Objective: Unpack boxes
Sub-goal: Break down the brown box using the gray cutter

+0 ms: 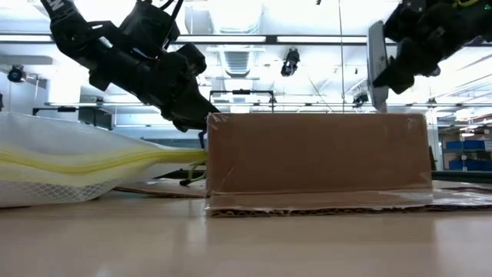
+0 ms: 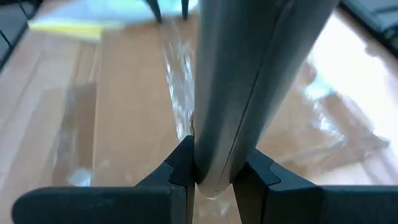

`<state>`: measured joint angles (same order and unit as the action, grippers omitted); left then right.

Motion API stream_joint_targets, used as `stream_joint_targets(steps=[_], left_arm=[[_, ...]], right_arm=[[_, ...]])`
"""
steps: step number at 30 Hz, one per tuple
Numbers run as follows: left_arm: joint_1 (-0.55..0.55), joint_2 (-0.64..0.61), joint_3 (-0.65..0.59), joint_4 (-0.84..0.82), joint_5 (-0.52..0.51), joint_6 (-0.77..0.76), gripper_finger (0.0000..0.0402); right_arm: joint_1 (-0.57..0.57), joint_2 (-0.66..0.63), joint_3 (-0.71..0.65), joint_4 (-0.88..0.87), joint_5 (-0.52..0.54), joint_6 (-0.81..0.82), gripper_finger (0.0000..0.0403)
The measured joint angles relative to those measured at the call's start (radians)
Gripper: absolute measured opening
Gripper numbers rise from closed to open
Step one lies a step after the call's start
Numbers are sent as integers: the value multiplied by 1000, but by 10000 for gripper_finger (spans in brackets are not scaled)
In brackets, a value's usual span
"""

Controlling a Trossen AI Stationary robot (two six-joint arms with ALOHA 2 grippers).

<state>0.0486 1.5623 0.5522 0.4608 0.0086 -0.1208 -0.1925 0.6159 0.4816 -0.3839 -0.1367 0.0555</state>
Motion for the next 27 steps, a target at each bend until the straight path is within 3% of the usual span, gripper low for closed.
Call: stream_joint_targets(steps=[10, 14, 20, 24, 27], left_arm=[[0, -165, 34, -62, -2, 86, 155], [1, -191, 113, -91, -1, 182, 148], [26, -7, 328, -83, 114, 295, 133], [96, 226, 532, -100, 400, 329, 122], [131, 363, 699, -154, 446, 391, 119]], right_arm=[[47, -12, -3, -6, 267, 240, 56], [131, 27, -5, -3, 463, 374, 56], [258, 110, -6, 0, 744, 649, 56], [269, 176, -6, 0, 765, 734, 56], [271, 210, -6, 2, 769, 813, 56]])
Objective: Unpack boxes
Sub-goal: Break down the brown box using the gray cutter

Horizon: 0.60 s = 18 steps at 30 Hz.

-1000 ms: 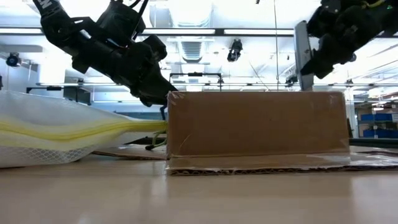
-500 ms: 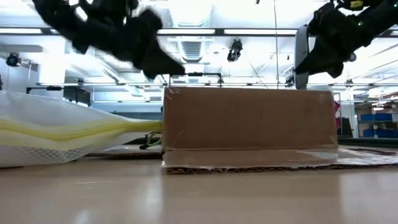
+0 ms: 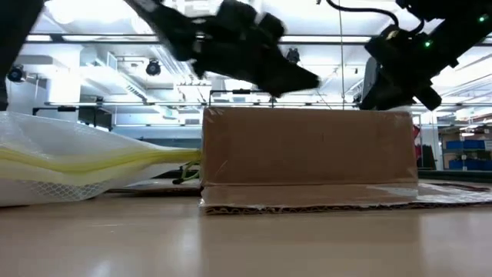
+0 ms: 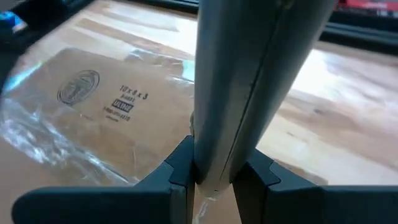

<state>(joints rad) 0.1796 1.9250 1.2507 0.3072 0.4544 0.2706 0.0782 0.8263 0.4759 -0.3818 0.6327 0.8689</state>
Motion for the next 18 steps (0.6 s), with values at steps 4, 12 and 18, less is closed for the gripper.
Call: stream_joint_targets(steps=[4, 12, 18], left_arm=[[16, 136, 201, -179, -30, 115, 120], [84, 278, 379, -300, -30, 145, 119], [154, 282, 355, -324, -43, 106, 119]], right_arm=[[68, 55, 0, 35, 127, 102, 56], [173, 180, 65, 28, 335, 181, 56], [137, 307, 123, 21, 351, 192, 56]])
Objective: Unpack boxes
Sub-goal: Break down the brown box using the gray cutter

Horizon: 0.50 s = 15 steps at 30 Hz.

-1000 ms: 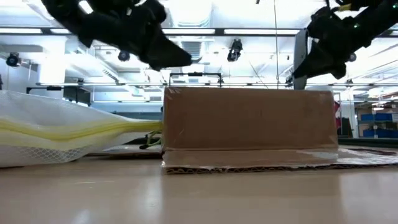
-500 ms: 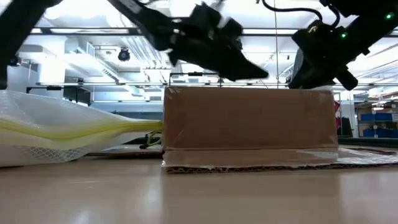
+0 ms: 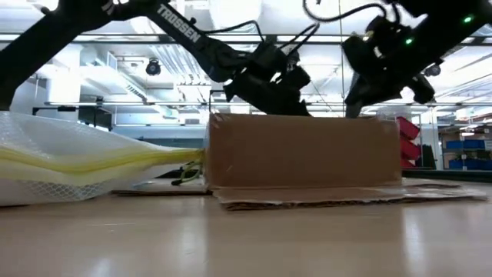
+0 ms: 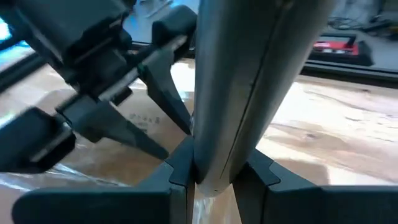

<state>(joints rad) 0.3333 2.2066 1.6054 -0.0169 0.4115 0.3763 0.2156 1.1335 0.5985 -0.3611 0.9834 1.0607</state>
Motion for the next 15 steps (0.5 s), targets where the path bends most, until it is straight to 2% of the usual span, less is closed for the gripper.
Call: stream_joint_targets(steps=[5, 8, 15], left_arm=[[32, -18, -7, -73, 22, 0, 119], [29, -23, -8, -88, 23, 7, 119], [29, -24, -10, -92, 24, 6, 119]], right_arm=[[-31, 88, 57, -1, 64, -36, 56], [-66, 116, 103, 11, 65, -95, 56], [-188, 161, 127, 45, -35, -181, 56]])
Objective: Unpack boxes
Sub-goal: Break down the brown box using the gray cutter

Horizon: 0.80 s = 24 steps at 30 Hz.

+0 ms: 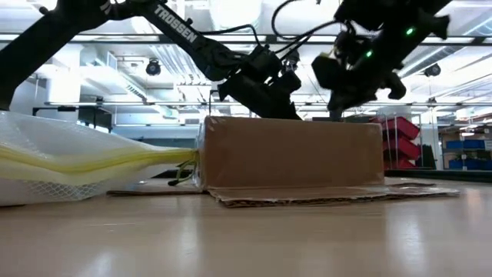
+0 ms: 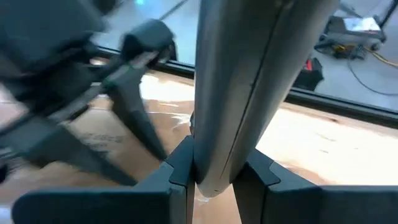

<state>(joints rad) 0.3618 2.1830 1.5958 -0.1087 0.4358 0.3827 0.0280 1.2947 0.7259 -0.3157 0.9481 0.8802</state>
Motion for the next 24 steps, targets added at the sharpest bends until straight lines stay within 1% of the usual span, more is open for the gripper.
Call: stream_joint_targets(steps=[5, 8, 13, 16, 18, 21, 24], left_arm=[[0, 0, -1, -7, 0, -1, 119], [0, 0, -1, -15, 0, -1, 119], [3, 0, -1, -21, -4, -2, 119], [3, 1, -2, -24, -4, -2, 119], [4, 1, -2, -26, -4, -2, 119], [5, 1, -2, -26, -4, -2, 119], [5, 1, -2, -26, -5, -2, 119]], right_arm=[[-8, 44, -4, 151, -6, -85, 56], [-9, 74, -4, 176, -13, -99, 56], [-8, 84, -4, 173, 16, -87, 56], [-9, 68, -5, 156, 49, -114, 56], [-9, 48, -6, 148, 50, -123, 56], [-10, 22, -6, 100, 41, -99, 56], [-11, 9, -8, 107, -12, -85, 56]])
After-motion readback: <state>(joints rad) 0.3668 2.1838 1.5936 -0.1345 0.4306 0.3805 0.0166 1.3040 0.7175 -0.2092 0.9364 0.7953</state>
